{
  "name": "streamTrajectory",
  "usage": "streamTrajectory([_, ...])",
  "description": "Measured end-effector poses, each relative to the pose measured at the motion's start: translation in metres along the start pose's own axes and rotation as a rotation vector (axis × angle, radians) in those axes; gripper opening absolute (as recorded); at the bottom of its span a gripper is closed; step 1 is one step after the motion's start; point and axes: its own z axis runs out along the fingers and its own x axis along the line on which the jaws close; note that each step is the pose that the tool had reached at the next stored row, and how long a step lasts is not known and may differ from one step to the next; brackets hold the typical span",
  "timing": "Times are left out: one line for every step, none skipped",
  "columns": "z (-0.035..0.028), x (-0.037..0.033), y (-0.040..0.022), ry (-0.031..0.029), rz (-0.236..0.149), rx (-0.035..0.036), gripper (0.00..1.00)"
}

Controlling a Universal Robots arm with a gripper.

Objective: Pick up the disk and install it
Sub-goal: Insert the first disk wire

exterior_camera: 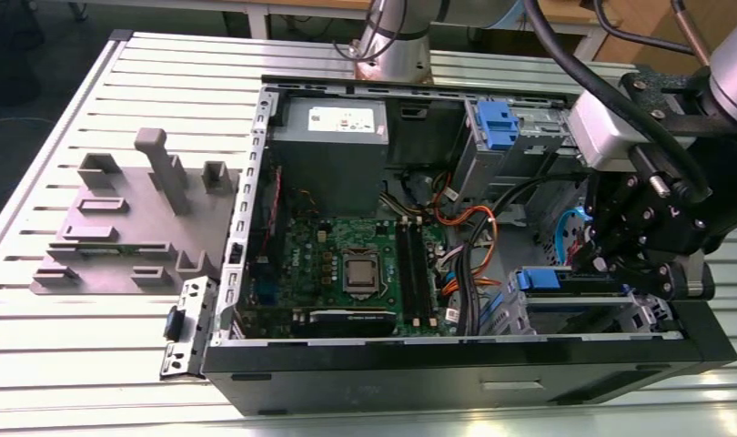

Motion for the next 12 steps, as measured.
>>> streamTrajectory([0.0003, 0.0000, -0.0029, 0.0001, 0.000, -0.0002, 0.11])
streamTrajectory([0.0007, -0.0001, -0.0061, 0.0001, 0.000, -0.0003, 0.11])
streamTrajectory([0.0011, -0.0001, -0.0095, 0.0000, 0.000, -0.0004, 0.11])
streamTrajectory([0.0014, -0.0001, -0.0126, 0.0001, 0.000, -0.0005, 0.11])
streamTrajectory([0.0016, -0.0001, -0.0153, 0.0000, 0.000, -0.0005, 0.11])
streamTrajectory([0.0019, -0.0002, -0.0176, 0.0000, 0.000, -0.0006, 0.11])
streamTrajectory([0.0022, -0.0002, -0.0193, -0.0001, 0.000, -0.0005, 0.11])
streamTrajectory([0.0023, -0.0002, -0.0212, 0.0000, 0.000, -0.0006, 0.11])
streamTrajectory([0.0025, -0.0002, -0.0235, 0.0000, 0.000, -0.0006, 0.11])
streamTrajectory([0.0026, -0.0002, -0.0256, 0.0000, 0.000, -0.0006, 0.11])
streamTrajectory([0.0027, -0.0003, -0.0270, 0.0000, 0.000, -0.0006, 0.11])
streamTrajectory([0.0028, -0.0003, -0.0274, 0.0000, 0.000, -0.0006, 0.11])
